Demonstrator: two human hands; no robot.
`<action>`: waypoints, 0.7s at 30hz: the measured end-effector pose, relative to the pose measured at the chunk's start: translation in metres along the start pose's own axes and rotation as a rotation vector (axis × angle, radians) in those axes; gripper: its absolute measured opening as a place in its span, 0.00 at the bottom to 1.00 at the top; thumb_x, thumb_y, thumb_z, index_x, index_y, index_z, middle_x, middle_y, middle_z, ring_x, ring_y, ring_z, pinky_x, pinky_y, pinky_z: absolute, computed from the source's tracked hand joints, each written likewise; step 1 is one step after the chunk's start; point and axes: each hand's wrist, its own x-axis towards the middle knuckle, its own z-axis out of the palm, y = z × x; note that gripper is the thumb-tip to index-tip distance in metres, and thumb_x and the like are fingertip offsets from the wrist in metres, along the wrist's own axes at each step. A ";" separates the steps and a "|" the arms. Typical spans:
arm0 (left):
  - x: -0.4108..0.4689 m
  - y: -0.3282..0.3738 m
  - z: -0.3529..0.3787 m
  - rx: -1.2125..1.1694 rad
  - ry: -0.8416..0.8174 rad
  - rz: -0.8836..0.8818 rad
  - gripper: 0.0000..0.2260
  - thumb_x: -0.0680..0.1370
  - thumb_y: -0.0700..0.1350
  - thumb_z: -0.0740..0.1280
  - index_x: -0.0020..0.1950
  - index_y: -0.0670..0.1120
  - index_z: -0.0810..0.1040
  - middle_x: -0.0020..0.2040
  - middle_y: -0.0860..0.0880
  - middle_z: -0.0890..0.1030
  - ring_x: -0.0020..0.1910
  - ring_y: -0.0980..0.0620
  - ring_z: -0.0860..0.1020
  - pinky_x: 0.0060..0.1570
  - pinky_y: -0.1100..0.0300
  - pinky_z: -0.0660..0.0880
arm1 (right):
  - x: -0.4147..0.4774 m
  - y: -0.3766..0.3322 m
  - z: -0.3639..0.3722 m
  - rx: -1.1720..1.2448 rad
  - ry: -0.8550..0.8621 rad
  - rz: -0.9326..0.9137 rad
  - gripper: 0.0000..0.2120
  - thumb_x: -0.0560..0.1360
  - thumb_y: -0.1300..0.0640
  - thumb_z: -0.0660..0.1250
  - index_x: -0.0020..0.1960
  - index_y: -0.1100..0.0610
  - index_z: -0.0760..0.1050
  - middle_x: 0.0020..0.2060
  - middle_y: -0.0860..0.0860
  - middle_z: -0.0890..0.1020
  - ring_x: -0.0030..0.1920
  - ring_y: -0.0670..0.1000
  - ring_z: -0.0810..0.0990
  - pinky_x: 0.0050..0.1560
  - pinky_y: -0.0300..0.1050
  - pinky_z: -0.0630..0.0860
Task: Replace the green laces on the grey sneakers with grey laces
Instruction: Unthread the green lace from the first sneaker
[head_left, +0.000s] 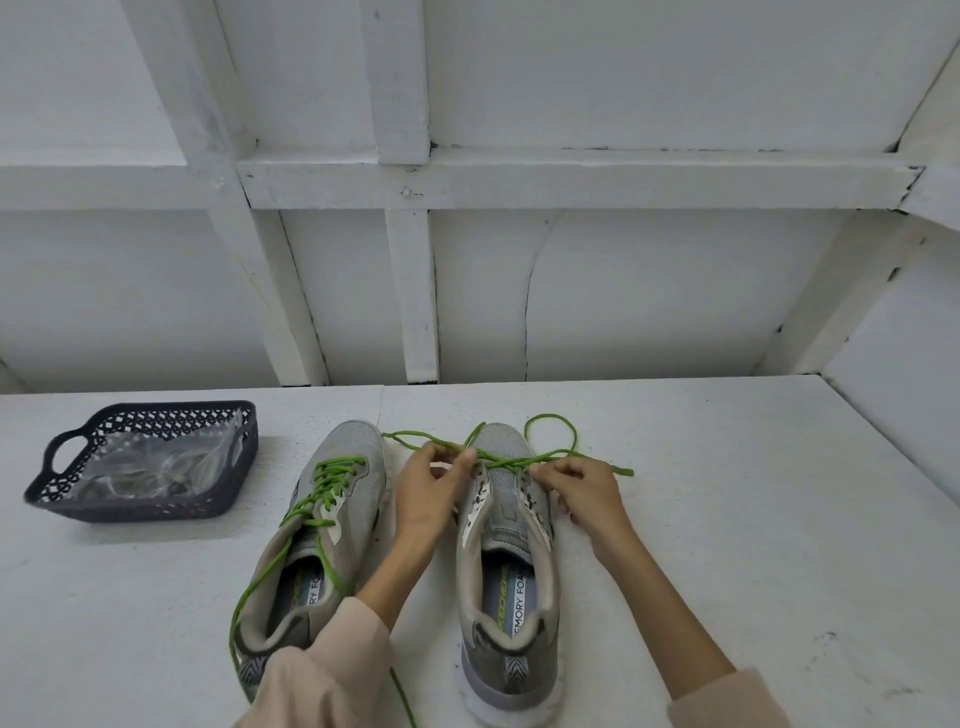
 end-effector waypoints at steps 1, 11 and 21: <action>-0.001 -0.003 0.003 0.006 -0.025 -0.008 0.07 0.75 0.48 0.72 0.42 0.47 0.79 0.38 0.51 0.81 0.35 0.54 0.75 0.32 0.63 0.70 | 0.001 0.000 0.004 0.002 0.018 -0.009 0.06 0.70 0.58 0.76 0.37 0.59 0.81 0.27 0.47 0.78 0.26 0.43 0.70 0.26 0.33 0.65; 0.006 -0.003 -0.003 -0.037 0.170 0.044 0.07 0.78 0.45 0.69 0.43 0.44 0.76 0.43 0.44 0.80 0.41 0.50 0.77 0.36 0.68 0.69 | 0.004 0.002 0.010 0.183 0.145 -0.018 0.04 0.78 0.61 0.66 0.45 0.60 0.77 0.39 0.54 0.77 0.28 0.47 0.69 0.23 0.33 0.64; 0.002 -0.008 0.003 -0.030 0.039 0.013 0.07 0.76 0.44 0.71 0.39 0.47 0.76 0.37 0.49 0.80 0.37 0.50 0.76 0.38 0.57 0.71 | 0.004 0.009 0.013 0.058 0.071 -0.089 0.07 0.74 0.60 0.72 0.38 0.60 0.78 0.32 0.51 0.77 0.34 0.49 0.72 0.35 0.42 0.70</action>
